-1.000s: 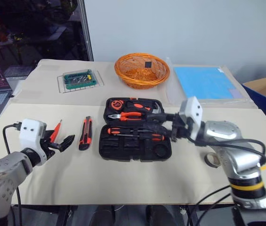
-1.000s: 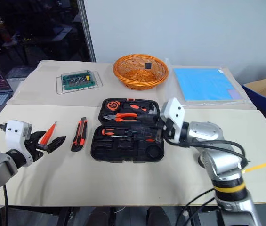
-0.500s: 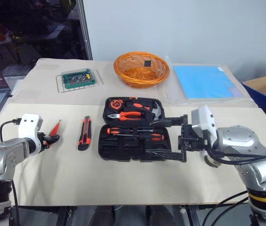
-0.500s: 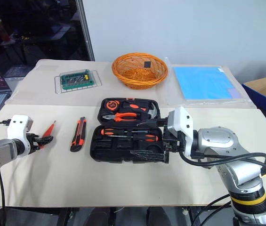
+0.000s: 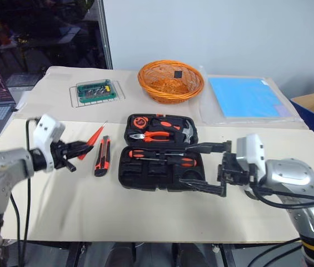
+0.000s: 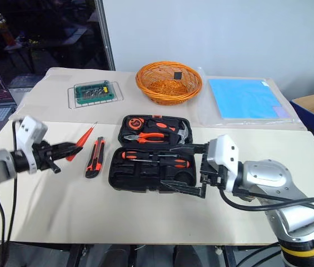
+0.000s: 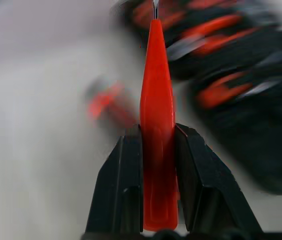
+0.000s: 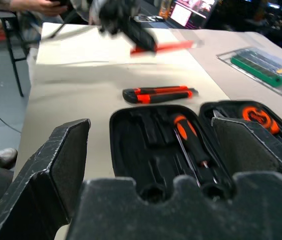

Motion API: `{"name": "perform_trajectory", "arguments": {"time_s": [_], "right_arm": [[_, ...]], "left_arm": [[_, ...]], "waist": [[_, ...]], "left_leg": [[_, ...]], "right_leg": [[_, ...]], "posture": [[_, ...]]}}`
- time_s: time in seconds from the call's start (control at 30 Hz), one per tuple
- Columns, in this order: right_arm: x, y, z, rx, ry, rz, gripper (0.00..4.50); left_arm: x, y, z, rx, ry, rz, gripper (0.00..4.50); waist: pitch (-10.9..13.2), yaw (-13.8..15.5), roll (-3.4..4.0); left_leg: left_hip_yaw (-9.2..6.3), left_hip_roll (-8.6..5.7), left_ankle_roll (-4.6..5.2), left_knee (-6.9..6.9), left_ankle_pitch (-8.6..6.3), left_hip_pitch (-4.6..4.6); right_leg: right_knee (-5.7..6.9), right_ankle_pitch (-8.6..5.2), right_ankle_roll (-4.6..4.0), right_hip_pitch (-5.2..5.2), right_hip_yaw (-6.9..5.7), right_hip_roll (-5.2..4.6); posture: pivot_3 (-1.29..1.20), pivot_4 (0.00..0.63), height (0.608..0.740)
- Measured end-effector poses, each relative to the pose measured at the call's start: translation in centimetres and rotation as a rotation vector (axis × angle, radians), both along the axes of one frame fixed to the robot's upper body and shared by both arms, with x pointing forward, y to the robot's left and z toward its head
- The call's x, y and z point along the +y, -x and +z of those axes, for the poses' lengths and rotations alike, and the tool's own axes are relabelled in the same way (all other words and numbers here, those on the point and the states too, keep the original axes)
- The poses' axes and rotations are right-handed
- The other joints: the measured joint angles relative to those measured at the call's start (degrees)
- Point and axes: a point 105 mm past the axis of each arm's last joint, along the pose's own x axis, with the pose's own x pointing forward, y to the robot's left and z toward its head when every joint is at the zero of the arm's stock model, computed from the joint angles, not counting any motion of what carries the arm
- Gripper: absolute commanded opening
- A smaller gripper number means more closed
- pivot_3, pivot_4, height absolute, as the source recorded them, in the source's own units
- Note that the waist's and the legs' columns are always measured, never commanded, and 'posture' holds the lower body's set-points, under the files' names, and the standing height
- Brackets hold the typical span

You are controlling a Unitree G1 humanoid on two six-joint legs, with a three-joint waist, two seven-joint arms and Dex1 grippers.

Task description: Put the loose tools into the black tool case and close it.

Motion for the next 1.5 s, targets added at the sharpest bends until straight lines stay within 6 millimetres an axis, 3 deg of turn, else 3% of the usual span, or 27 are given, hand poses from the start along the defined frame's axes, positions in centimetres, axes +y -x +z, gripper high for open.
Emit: {"name": "perform_trajectory", "arguments": {"time_s": [0.13, 0.23, 0.33, 0.43, 1.07, 1.13, 1.2, 1.4, 1.43, 1.5], "right_arm": [[-1.7, 1.2, -0.5, 0.029, 0.027, -0.053, 4.5], [-3.3, 2.2, -0.9, 0.067, 0.059, -0.115, 4.5], [-4.0, 2.9, -0.6, 0.057, 0.064, -0.151, 4.5], [-4.5, 3.2, -0.7, 0.059, 0.073, -0.188, 4.5], [-4.0, 3.8, -0.7, 0.053, 0.064, -0.213, 4.5], [-3.8, 3.8, -0.8, 0.057, 0.064, -0.206, 4.5], [-3.8, 3.8, -0.8, 0.06, 0.064, -0.203, 4.5], [-3.6, 3.7, -0.9, 0.065, 0.062, -0.198, 4.5], [-3.6, 3.7, -1.0, 0.066, 0.061, -0.198, 4.5], [-3.6, 3.5, -0.9, 0.062, 0.057, -0.194, 4.5]], "left_arm": [[-4.9, 0.0, -1.9, 0.04, -0.135, -0.278, 0.44], [-8.2, -1.4, -3.8, 0.05, -0.243, -0.413, 0.44], [-9.2, -2.6, -5.6, 0.061, -0.355, -0.466, 0.44], [-9.3, -3.2, -6.9, 0.079, -0.43, -0.487, 0.44], [-8.3, -3.2, -7.2, 0.074, -0.583, -0.532, 0.44], [-8.3, -3.2, -7.2, 0.073, -0.582, -0.53, 1.45], [-8.2, -3.2, -7.2, 0.074, -0.575, -0.526, 2.0], [-7.4, -2.3, -5.8, 0.114, -0.412, -0.47, 2.0], [-7.3, -2.2, -5.0, 0.115, -0.36, -0.458, 1.47], [-7.1, -2.1, -2.7, 0.098, -0.215, -0.402, 0.96]], "waist": [[0.0, 0.1, 0.04], [0.0, 0.2, 0.02], [0.0, -0.6, 0.01], [0.0, -0.9, 0.01], [-0.1, -1.6, 0.08], [-0.1, -1.6, 0.08], [-0.1, -1.6, 0.09], [0.0, -1.6, 0.08], [0.0, -1.6, 0.08], [0.0, -1.5, 0.08]], "left_leg": [[0.08, 0.02, 0.02, 0.1, 0.01, 0.01], [-0.02, 0.0, 0.04, 0.19, 0.02, 0.0], [-0.01, 0.0, 0.05, 0.2, 0.01, 0.0], [-0.08, 0.01, 0.06, 0.19, 0.01, -0.01], [-0.13, 0.01, 0.06, 0.24, 0.01, 0.03], [-0.14, 0.01, 0.06, 0.24, 0.01, 0.03], [-0.15, 0.01, 0.06, 0.24, 0.01, 0.03], [-0.17, 0.02, 0.07, 0.29, 0.02, 0.01], [-0.17, 0.03, 0.06, 0.3, 0.02, 0.01], [-0.19, 0.02, 0.07, 0.37, 0.02, 0.01]], "right_leg": [[0.03, -0.02, -0.07, 0.02, 0.05, 0.06], [0.05, 0.08, 0.18, 0.08, 0.06, 0.13], [0.06, 0.1, 0.22, 0.04, 0.16, 0.16], [0.11, 0.07, 0.25, 0.03, 0.16, 0.19], [0.18, -0.05, 0.47, 0.1, 0.15, 0.19], [0.18, -0.06, 0.47, 0.1, 0.15, 0.19], [0.19, -0.05, 0.47, 0.1, 0.15, 0.19], [0.25, -0.05, 0.47, 0.07, 0.14, 0.19], [0.27, -0.05, 0.46, 0.07, 0.13, 0.18], [0.3, -0.07, 0.49, 0.1, 0.11, 0.17]], "posture": [[0.0, 0.15, 0.74], [0.0, 0.15, 0.74], [0.0, 0.15, 0.74], [0.0, 0.15, 0.74], [0.0, 0.15, 0.74], [0.0, 0.15, 0.74], [0.0, 0.15, 0.74], [0.0, 0.15, 0.74], [0.0, 0.15, 0.74], [0.0, 0.15, 0.74]]}}
